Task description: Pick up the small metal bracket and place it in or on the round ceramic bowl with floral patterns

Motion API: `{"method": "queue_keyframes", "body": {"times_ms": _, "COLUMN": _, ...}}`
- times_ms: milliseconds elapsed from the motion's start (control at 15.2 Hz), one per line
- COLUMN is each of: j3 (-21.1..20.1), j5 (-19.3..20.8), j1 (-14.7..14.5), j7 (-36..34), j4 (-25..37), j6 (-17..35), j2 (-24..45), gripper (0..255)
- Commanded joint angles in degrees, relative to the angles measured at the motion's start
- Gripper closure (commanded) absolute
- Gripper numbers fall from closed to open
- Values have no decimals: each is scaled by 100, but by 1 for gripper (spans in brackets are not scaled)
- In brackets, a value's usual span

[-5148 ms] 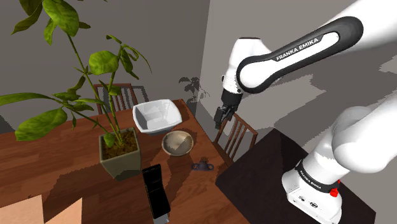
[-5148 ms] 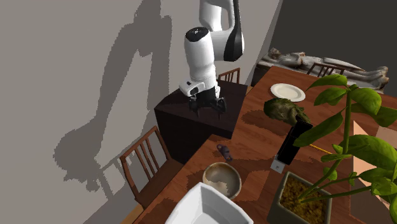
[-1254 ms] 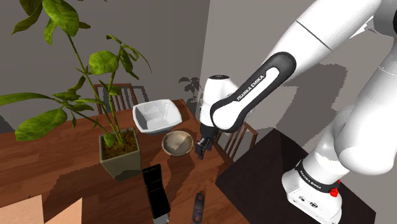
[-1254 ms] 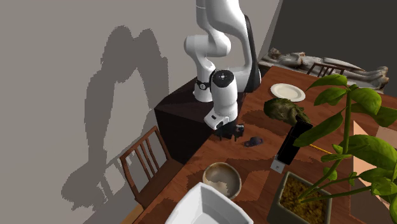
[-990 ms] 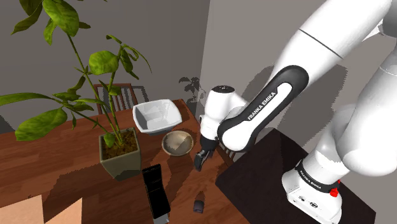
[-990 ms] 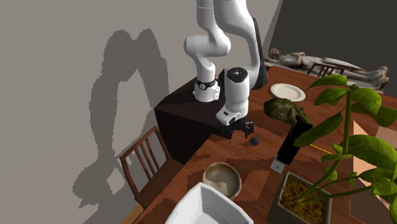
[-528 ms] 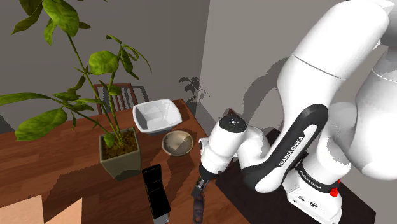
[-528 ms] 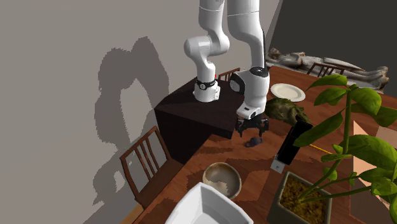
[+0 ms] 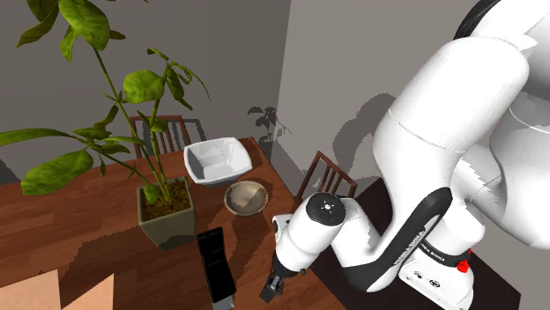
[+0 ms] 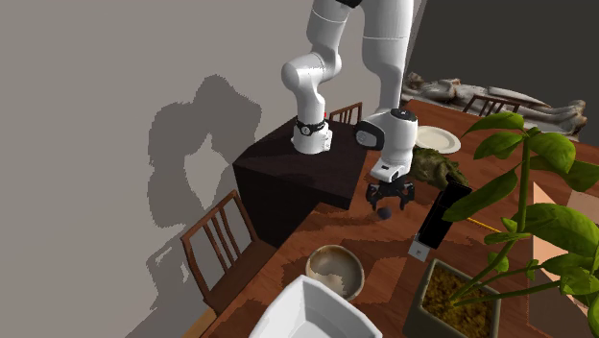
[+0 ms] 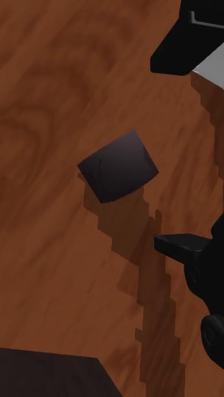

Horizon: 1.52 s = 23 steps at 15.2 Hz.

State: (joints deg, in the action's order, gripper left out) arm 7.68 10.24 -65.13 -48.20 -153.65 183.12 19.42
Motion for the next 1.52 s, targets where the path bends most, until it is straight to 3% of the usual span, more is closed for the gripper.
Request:
{"method": "queue_keyframes", "body": {"times_ms": 0, "j3": 15, "j5": -10, "j1": -29, "j7": -18, "j4": 80, "j6": 142, "j2": 217, "gripper": 0}}
{"method": "queue_keyframes", "body": {"times_ms": 594, "j3": 6, "j5": -17, "j1": -20, "j7": -20, "j4": 157, "j6": 244, "j2": 395, "gripper": 0}}
{"method": "queue_keyframes", "body": {"times_ms": 660, "j3": 6, "j5": -17, "j1": -20, "j7": -20, "j4": 157, "j6": 244, "j2": 395, "gripper": 255}}
{"method": "queue_keyframes", "body": {"times_ms": 1254, "j3": 6, "j5": -18, "j1": -20, "j7": -20, "j4": 157, "j6": 245, "j2": 397, "gripper": 255}}
{"method": "queue_keyframes", "body": {"times_ms": 1452, "j3": -5, "j5": -3, "j1": 0, "j7": -4, "j4": 61, "j6": 12, "j2": 67, "gripper": 255}}
